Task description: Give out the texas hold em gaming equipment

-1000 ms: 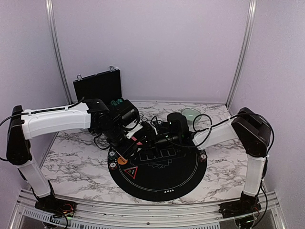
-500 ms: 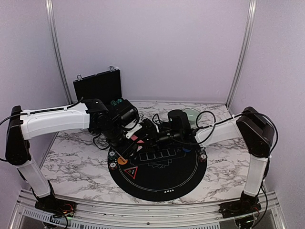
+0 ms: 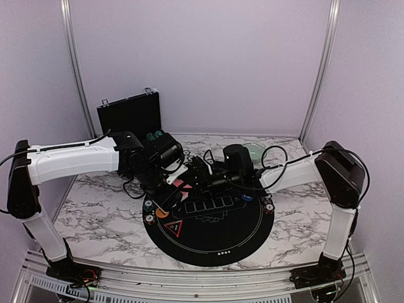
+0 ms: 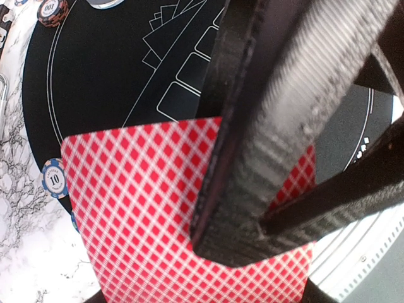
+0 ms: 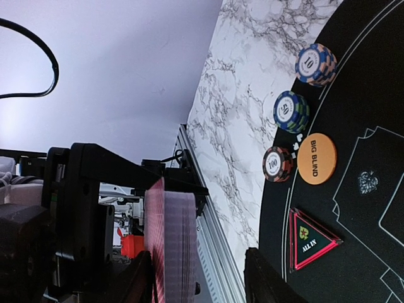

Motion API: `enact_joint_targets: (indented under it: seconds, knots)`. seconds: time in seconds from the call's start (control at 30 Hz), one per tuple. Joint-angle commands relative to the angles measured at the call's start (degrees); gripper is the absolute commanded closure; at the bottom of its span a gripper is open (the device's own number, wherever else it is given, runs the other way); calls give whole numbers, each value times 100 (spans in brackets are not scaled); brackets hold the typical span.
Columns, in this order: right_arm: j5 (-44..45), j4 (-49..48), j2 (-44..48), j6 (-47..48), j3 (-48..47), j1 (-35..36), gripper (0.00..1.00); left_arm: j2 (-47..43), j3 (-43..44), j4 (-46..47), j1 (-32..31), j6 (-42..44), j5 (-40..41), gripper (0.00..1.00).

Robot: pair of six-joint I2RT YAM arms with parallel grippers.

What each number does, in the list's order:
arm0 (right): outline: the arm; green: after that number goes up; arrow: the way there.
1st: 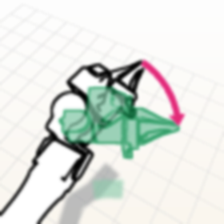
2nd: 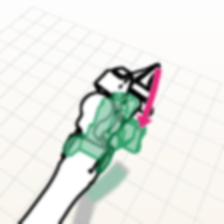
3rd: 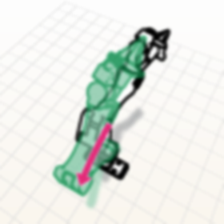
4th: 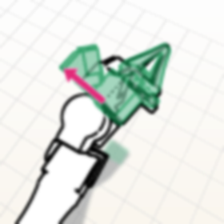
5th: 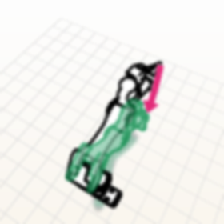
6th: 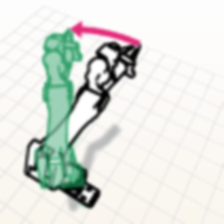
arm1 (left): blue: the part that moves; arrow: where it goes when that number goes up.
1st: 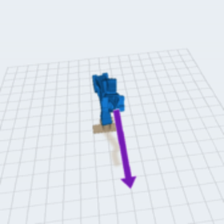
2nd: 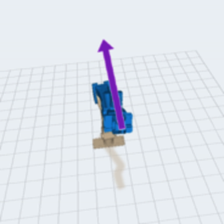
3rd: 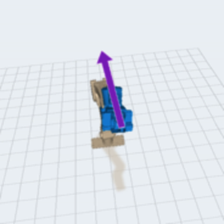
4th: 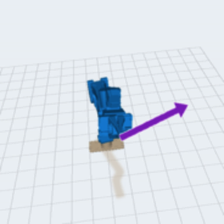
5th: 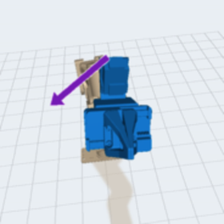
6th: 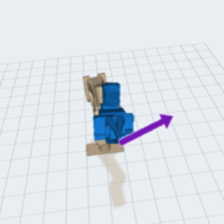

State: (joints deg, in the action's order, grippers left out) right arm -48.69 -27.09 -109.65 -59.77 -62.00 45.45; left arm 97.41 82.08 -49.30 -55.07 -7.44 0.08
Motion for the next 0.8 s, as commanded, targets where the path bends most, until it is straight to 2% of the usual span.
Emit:
enact_joint_targets:
  seconds: [0.0,0.77]
  knots:
    - [123,176,220,103,-69,-69,53,-295,-8,138,22,49,19,49]
    - [176,209,644,110,181,-234,54,-279,-49,123,31,41,19,49]
